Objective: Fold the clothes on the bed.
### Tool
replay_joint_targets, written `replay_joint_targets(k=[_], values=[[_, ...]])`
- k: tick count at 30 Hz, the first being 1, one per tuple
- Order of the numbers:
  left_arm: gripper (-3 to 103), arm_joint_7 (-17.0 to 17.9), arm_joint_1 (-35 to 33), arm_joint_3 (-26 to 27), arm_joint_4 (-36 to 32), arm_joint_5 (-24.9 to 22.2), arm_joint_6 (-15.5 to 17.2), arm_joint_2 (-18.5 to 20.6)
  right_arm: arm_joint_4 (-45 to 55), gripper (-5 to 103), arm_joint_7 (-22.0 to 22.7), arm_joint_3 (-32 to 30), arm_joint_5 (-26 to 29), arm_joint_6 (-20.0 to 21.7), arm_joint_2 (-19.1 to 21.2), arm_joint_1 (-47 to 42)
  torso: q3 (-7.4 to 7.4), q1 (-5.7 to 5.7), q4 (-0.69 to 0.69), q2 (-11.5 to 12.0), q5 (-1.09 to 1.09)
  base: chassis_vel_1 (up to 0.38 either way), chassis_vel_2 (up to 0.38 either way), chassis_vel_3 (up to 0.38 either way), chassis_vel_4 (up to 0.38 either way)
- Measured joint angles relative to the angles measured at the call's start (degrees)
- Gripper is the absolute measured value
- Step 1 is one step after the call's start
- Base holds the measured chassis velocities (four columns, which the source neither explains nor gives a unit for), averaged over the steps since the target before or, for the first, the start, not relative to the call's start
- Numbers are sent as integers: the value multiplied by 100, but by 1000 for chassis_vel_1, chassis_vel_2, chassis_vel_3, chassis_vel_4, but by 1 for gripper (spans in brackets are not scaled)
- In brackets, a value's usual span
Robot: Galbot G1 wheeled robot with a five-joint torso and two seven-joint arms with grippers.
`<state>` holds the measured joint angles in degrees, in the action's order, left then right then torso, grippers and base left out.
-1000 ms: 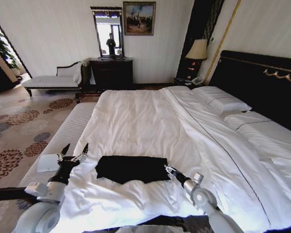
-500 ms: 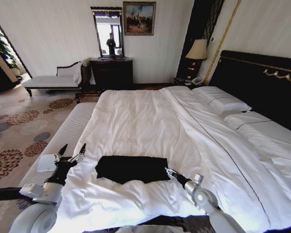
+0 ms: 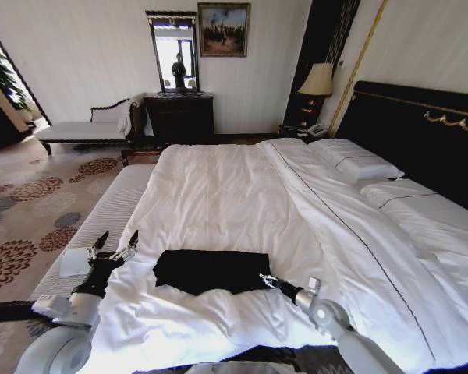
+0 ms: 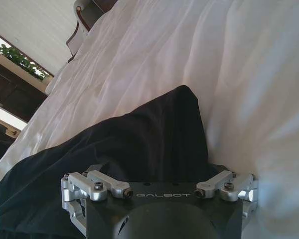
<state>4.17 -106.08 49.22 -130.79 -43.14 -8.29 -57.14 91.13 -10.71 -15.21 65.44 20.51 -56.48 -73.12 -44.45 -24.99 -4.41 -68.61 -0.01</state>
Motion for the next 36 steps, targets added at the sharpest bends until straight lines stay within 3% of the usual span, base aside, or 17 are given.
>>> replay_joint_targets(k=[5, 8, 9, 12, 14, 16, 17, 18, 20, 24, 27, 30, 36], values=[[100, 1, 0, -2, 0, 1, 0, 0, -149, 103, -20, 59, 14, 3, -46, 115, 0, 0, -1, 0, 0, 0, 0, 0, 0], [100, 2, 1, -3, 0, 3, 0, 0, -258, 90, -85, 61, 29, -3, -89, 175, 0, 0, -1, 0, -1, 0, 0, 0, 0], [100, 2, 1, -3, 0, 3, 0, 0, -258, 90, -85, 61, 29, -3, -89, 175, 0, 0, -1, 0, -1, 0, 0, 0, 0], [100, 2, 1, -4, 0, 4, 0, 0, -308, 74, -123, 77, 4, -13, -150, 192, 0, 0, -2, 0, 0, 0, 0, 0, 0], [100, 2, 1, -4, 0, 4, 1, 0, -313, 74, -130, 88, -11, -14, -178, 192, 0, 0, -2, 0, 0, 0, 0, 0, 0], [100, 3, 1, -4, 0, 4, 1, 0, -315, 63, -136, 98, -30, -17, -229, 192, 0, 0, -2, 0, 0, 0, 0, 0, 0], [100, 3, 1, -4, 0, 4, 1, 0, -316, 63, -137, 99, -37, -19, -255, 193, 0, 0, -2, 0, 0, 0, 0, 0, 0], [100, 3, 1, -4, 0, 4, 2, 0, -317, 52, -136, 101, -43, -20, -315, 198, 0, 0, -1, 0, 1, 0, 0, 0, 0], [100, 3, 1, -4, 0, 4, 2, 0, -314, 52, -136, 102, -44, -20, -328, 197, 0, 0, -1, 0, 1, 0, 0, 0, 0], [100, 4, 1, -4, 0, 5, 3, 0, -227, 30, -131, 97, -93, -30, -342, 128, 0, 0, 0, 0, 1, 0, 0, 0, 0], [100, 4, 1, -4, 0, 5, 3, 0, -186, 25, -121, 88, -130, -45, -350, 107, 0, 0, 0, 0, 2, 0, 0, 0, 0], [100, 4, 1, -4, 0, 5, 3, 0, -97, 10, -97, 66, -178, -77, -354, 88, 0, 0, 0, 0, 1, 0, 0, 0, 0], [100, 4, 1, -4, 0, 5, 4, 0, 24, 7, -26, 26, -292, -137, -381, 58, 0, 0, 0, 0, 2, 0, 0, 0, 0]])
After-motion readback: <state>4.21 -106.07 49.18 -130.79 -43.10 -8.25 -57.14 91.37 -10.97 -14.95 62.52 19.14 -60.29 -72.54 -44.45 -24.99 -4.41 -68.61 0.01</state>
